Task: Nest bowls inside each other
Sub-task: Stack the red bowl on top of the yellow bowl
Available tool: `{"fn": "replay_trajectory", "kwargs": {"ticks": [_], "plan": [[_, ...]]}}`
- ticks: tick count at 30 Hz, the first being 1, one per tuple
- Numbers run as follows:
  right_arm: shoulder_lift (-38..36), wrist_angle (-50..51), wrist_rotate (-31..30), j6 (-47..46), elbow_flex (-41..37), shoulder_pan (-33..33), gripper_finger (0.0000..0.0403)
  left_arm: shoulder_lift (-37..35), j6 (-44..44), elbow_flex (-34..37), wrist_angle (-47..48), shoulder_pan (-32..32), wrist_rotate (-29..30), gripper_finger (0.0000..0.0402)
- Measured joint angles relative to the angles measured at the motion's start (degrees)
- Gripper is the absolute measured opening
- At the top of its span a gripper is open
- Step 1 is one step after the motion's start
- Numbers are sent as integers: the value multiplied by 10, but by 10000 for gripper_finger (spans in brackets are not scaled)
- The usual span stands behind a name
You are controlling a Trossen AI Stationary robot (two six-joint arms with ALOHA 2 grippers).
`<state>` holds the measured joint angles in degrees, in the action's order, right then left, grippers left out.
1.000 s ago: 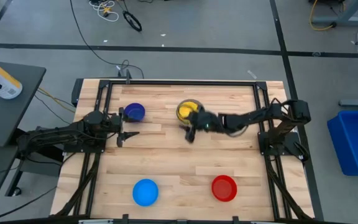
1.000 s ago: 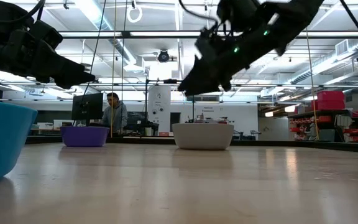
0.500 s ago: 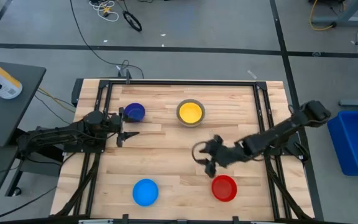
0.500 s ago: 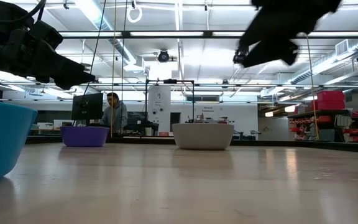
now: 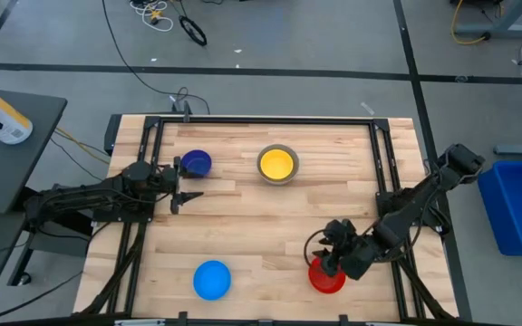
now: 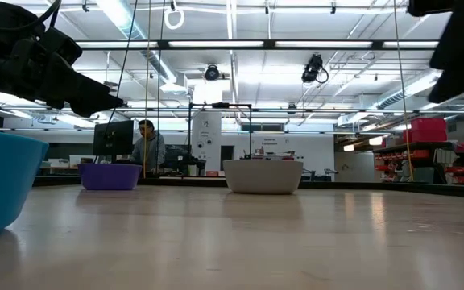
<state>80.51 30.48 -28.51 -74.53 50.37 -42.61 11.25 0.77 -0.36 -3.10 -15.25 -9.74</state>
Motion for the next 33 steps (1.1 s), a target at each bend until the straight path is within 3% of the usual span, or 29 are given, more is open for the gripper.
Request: {"fn": "replay_trajectory", "kwargs": {"ticks": [15,33], "plan": [[5,55,1,-131,0,-55,232,0,-1,0,-1,0,0,286],[54,69,46,-166,0,-60,234,0,-1,0,-2,0,0,286]]}}
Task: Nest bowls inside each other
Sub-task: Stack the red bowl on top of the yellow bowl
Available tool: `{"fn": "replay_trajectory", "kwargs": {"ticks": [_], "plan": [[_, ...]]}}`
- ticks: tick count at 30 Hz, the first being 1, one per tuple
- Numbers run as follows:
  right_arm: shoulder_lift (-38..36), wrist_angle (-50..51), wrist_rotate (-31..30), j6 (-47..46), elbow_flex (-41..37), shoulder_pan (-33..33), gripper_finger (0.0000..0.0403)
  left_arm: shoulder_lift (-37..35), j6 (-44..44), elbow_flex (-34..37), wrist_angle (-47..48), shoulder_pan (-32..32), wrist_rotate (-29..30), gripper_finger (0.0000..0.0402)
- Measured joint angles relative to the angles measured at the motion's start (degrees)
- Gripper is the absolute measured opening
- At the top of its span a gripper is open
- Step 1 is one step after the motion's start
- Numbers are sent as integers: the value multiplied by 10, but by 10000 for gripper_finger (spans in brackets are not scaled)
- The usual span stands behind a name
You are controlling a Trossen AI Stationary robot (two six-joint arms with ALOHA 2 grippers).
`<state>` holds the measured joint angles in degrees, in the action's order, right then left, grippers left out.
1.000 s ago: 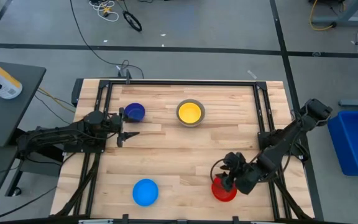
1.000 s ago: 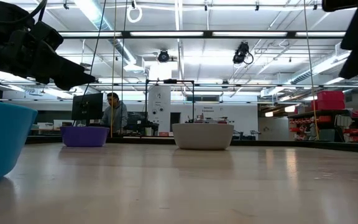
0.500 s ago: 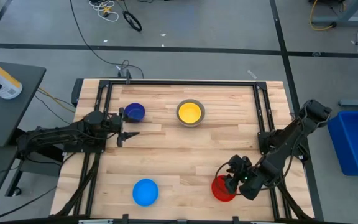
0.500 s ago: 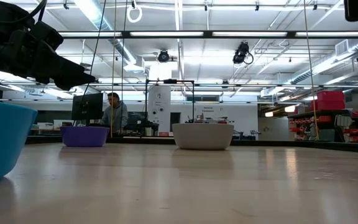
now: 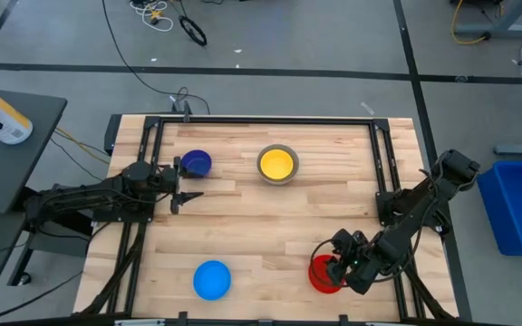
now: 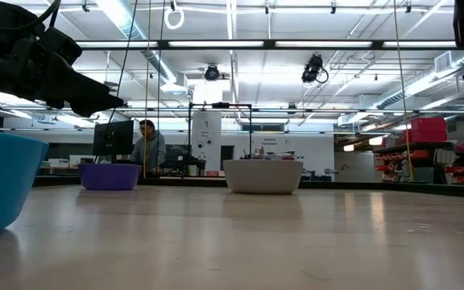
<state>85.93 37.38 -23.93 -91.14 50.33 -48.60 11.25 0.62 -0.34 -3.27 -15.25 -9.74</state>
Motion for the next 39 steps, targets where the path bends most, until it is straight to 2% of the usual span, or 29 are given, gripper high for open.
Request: {"fn": "replay_trajectory", "kwargs": {"ticks": [21,39], "plan": [[6,23,5,-14,-1,-5,238,0,0,0,0,0,-1,286],[54,-43,20,-28,-17,-13,221,0,0,0,0,0,-2,286]]}}
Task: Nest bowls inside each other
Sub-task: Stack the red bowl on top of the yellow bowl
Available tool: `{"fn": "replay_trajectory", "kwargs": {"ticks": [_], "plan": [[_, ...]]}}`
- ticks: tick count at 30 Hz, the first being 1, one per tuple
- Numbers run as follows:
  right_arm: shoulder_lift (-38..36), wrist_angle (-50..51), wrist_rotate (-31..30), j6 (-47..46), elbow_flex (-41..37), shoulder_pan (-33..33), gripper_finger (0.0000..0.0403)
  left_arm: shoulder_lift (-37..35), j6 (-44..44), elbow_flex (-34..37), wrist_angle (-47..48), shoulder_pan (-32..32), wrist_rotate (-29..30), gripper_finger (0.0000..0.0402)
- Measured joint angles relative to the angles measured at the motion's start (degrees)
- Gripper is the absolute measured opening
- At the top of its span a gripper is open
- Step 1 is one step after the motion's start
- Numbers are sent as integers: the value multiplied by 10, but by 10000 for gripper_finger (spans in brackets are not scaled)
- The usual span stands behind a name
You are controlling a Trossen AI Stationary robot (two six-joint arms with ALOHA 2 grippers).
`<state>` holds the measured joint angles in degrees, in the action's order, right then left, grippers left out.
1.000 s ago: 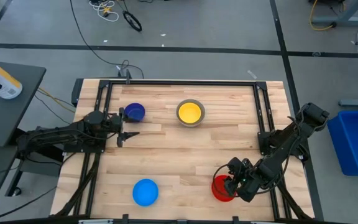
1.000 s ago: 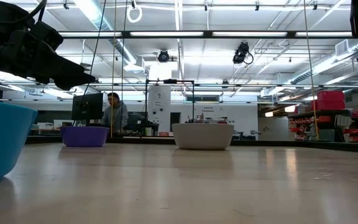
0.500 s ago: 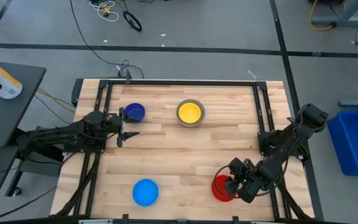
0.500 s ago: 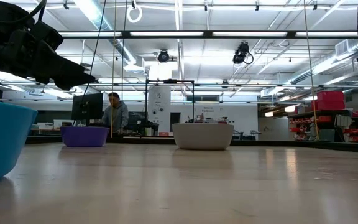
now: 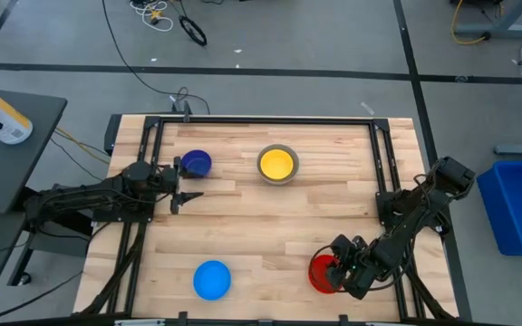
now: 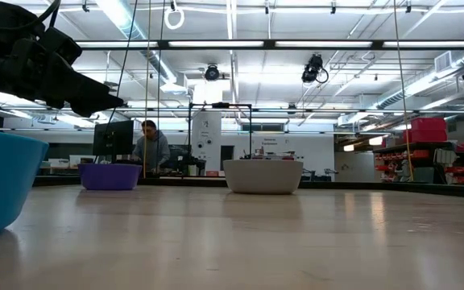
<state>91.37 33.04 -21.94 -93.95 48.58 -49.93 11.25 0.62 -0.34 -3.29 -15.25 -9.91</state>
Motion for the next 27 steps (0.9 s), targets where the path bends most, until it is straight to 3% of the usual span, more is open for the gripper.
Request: {"fn": "replay_trajectory", "kwargs": {"ticks": [7,18,27], "plan": [[0,-5,-1,4,0,0,178,0,0,0,0,0,0,286],[0,-7,1,20,0,0,14,0,0,0,0,0,0,286],[0,-11,-28,41,0,0,4,0,-1,0,0,0,1,286]]}}
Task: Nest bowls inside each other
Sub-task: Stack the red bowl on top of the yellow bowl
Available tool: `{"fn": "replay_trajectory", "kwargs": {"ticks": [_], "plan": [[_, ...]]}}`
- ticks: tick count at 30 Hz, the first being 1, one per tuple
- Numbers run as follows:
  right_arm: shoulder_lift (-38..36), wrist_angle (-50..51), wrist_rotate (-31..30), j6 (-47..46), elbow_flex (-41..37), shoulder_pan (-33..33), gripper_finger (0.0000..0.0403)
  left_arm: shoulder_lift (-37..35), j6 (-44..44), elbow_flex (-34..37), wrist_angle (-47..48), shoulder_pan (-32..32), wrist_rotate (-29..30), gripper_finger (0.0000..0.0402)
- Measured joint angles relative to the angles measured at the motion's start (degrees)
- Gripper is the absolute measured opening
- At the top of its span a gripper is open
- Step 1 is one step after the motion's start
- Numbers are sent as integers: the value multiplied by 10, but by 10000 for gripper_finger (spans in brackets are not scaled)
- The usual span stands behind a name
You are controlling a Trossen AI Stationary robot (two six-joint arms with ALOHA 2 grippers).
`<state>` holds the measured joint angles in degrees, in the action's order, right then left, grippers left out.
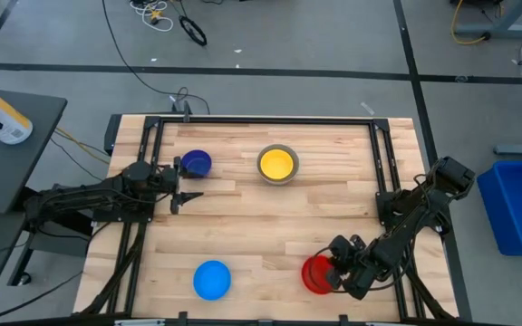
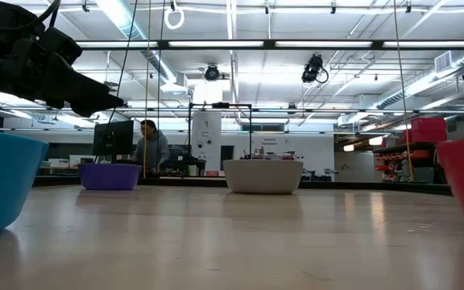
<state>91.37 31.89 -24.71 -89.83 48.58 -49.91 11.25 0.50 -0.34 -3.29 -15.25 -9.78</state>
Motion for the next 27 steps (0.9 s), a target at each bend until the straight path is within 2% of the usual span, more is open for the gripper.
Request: {"fn": "replay_trajectory", "kwargs": {"ticks": [9,16,19,27], "plan": [[0,1,-153,71,0,18,2,0,-1,0,0,0,0,286],[-1,-29,-279,156,-19,72,1,0,-1,0,0,0,0,286],[-1,-99,-323,218,-46,105,1,0,-1,0,0,0,0,286],[-1,-368,-368,455,-125,203,1,0,-2,0,0,0,1,286]]}}
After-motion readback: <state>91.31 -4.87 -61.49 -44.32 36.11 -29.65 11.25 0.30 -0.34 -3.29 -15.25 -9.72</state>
